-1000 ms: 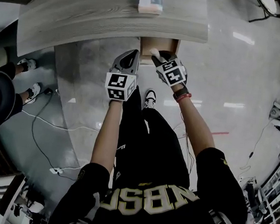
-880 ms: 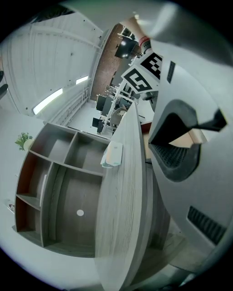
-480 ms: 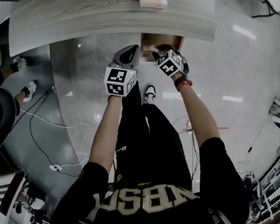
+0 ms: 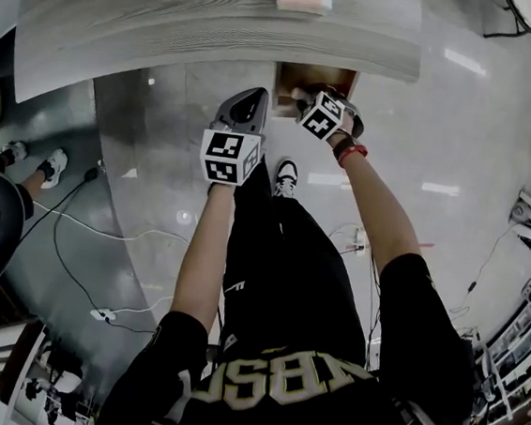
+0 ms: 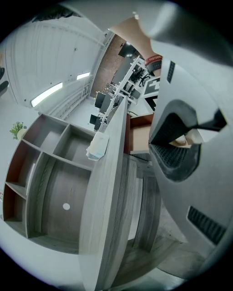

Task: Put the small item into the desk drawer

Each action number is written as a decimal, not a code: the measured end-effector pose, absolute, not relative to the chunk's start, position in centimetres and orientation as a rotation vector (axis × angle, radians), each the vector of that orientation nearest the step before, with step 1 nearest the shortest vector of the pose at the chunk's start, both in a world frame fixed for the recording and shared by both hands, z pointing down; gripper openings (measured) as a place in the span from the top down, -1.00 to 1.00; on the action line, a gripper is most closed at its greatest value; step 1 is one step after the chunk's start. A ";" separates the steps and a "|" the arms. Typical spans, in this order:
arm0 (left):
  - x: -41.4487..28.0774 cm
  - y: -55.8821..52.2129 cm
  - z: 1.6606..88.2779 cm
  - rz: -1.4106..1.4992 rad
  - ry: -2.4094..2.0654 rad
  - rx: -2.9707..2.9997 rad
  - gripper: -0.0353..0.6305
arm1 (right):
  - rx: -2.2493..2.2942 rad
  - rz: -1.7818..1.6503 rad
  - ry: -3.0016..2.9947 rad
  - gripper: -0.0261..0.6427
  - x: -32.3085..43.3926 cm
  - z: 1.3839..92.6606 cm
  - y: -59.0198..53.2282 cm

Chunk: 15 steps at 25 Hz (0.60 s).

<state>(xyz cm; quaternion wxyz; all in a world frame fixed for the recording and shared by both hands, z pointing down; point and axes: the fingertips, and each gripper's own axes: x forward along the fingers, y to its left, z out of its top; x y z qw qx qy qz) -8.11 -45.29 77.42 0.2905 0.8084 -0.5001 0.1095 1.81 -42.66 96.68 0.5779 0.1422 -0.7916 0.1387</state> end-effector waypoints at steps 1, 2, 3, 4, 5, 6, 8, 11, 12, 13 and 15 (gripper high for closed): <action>-8.2 -45.2 77.4 0.294 -1.333 2.155 0.86 | 0.333 0.336 -1.847 0.49 1.8 96.9 -42.6; -8.2 -45.1 77.4 0.298 -1.331 2.157 0.86 | 0.341 0.356 -1.845 0.48 1.8 97.0 -42.7; -8.3 -45.1 77.4 0.301 -1.329 2.160 0.86 | 0.353 0.378 -1.846 0.46 1.8 96.9 -42.8; -8.4 -45.0 77.4 0.304 -1.327 2.162 0.86 | 0.365 0.398 -1.848 0.42 1.8 96.7 -42.9; -8.5 -45.0 77.3 0.307 -1.328 2.162 0.86 | 0.372 0.410 -1.850 0.39 2.0 96.4 -42.9; -8.7 -44.9 77.2 0.311 -1.332 2.161 0.86 | 0.378 0.413 -1.852 0.39 2.1 95.8 -42.8; -9.0 -44.7 76.8 0.317 -1.346 2.155 0.86 | 0.395 0.402 -1.862 0.39 2.4 94.3 -42.7; -9.1 -44.5 75.6 0.314 -1.360 2.151 0.86 | 0.451 0.398 -1.877 0.38 3.7 92.2 -42.6; -9.1 -44.4 75.3 0.314 -1.363 2.152 0.86 | 0.477 0.404 -1.885 0.37 4.1 91.5 -42.6; -9.1 -44.3 74.9 0.316 -1.366 2.154 0.86 | 0.503 0.415 -1.897 0.36 4.4 90.6 -42.6; -9.2 -44.0 73.9 0.320 -1.375 2.159 0.86 | 0.560 0.436 -1.928 0.36 4.8 88.5 -42.4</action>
